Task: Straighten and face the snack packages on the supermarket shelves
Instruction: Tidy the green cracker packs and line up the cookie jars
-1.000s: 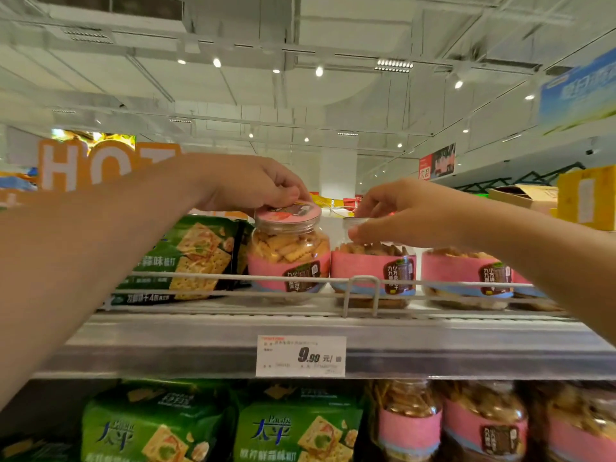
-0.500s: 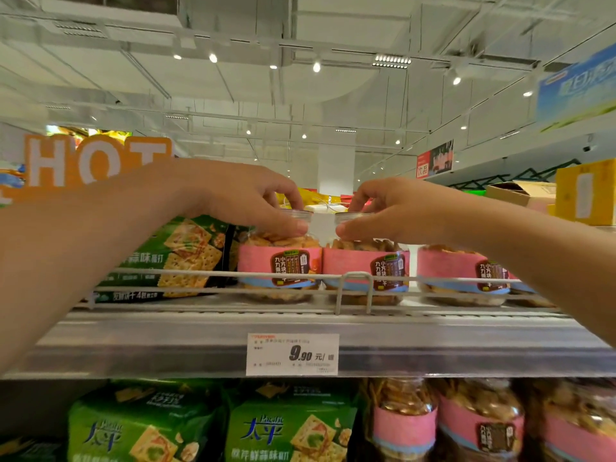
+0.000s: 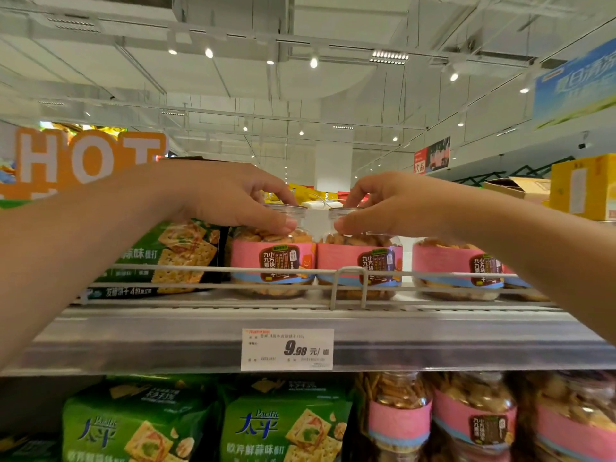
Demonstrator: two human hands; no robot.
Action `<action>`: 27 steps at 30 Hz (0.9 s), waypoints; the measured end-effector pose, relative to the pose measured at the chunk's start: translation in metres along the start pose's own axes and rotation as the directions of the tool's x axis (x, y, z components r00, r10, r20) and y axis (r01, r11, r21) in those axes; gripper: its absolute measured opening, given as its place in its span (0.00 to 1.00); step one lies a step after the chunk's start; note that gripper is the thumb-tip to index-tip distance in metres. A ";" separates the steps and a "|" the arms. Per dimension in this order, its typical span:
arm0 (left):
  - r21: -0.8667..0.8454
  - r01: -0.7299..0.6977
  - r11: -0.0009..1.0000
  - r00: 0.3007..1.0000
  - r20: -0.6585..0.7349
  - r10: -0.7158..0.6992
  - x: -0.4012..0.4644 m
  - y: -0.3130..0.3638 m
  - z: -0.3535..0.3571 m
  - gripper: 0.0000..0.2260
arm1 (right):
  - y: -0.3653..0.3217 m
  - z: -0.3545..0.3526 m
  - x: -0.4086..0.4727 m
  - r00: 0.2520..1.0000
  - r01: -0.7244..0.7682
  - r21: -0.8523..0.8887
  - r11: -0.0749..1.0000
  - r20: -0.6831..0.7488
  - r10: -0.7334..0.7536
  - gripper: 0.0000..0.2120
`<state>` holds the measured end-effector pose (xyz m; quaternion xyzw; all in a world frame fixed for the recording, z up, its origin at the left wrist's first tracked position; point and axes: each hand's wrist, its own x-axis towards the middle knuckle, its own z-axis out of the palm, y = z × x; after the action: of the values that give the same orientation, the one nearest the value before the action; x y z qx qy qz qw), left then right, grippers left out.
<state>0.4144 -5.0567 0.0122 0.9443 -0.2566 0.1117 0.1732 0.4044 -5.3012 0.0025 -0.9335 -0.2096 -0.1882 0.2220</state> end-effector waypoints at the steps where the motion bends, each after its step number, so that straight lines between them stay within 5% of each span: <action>1: -0.002 -0.006 1.000 1.000 -0.004 0.006 0.001 -0.001 0.000 0.26 | 0.000 0.000 -0.001 1.000 0.006 0.002 1.000 -0.012 -0.006 0.20; 7: -0.022 -0.059 0.998 0.986 -0.156 0.055 0.008 0.003 -0.005 0.25 | -0.002 -0.009 0.001 0.989 0.061 0.050 0.997 -0.138 -0.053 0.20; 15: -0.282 -0.331 0.901 0.852 -0.500 0.156 0.047 0.061 -0.014 0.23 | 0.013 -0.091 -0.015 0.875 0.104 0.065 0.992 -0.480 -0.060 0.23; 20: -0.331 -0.382 0.863 0.848 -0.496 0.186 0.086 0.121 0.003 0.18 | 0.057 -0.132 -0.035 0.857 0.050 0.062 0.997 -0.515 -0.011 0.18; 27: -0.332 -0.353 0.875 0.888 -0.415 0.200 0.129 0.176 0.034 0.25 | 0.130 -0.159 -0.037 0.887 -0.022 -0.037 0.999 -0.463 0.003 0.18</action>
<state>0.4357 -5.2698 0.0672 0.8035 -0.3715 0.2558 0.3886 0.3936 -5.4965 0.0747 -0.8675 -0.1409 -0.4079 0.2473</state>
